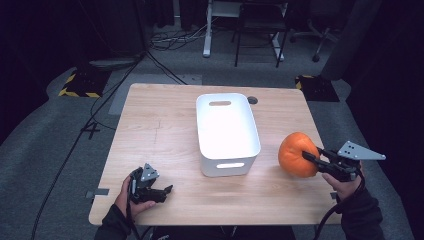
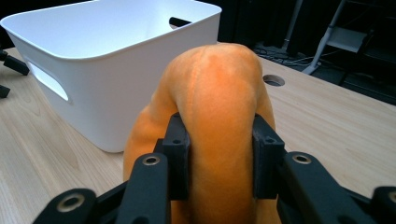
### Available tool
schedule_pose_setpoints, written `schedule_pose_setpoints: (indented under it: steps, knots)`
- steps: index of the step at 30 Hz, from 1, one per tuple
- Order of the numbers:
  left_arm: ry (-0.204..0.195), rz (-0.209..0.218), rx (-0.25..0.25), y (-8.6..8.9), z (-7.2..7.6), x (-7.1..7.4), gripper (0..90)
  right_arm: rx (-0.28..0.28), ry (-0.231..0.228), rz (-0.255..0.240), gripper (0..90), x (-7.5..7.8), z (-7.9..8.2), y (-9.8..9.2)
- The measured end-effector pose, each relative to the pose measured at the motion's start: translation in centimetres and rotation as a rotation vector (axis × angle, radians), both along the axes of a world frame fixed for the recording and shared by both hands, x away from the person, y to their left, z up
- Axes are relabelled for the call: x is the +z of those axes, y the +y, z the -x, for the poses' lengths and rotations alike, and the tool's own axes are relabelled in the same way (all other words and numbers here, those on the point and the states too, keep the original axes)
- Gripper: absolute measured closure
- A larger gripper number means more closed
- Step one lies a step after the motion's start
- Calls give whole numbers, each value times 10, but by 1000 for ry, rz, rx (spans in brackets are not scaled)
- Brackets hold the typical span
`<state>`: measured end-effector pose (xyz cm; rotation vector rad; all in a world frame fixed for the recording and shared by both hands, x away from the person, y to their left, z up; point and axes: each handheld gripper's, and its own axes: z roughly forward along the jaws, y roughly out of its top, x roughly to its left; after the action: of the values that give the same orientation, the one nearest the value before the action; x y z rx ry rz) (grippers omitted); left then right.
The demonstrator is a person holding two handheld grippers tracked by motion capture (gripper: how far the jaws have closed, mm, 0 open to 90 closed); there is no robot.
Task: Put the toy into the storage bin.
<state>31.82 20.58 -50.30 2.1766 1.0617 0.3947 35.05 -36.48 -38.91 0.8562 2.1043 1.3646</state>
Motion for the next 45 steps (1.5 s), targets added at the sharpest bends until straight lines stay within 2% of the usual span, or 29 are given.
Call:
schedule_pose_setpoints:
  steps: [7, 12, 20, 28, 36, 45]
  knots:
    - [0, 0, 0, 0, 0, 0, 165, 18, -20, 7, 657, 18, -7, 5]
    - [0, 0, 0, 0, 0, 0, 165, 53, -27, -14, 656, 33, -18, 10]
    - [0, 0, 0, 0, 0, 0, 165, 87, -59, -4, 656, 57, -32, 29]
    - [0, 1, 0, 0, 0, 0, 165, 127, -99, -24, 656, 78, -44, 46]
    - [0, 0, 0, 0, 0, 0, 165, 154, -113, -29, 656, 90, -54, 68]
    - [0, 0, 0, 0, 0, 0, 165, 187, -117, -34, 654, 94, -62, 88]
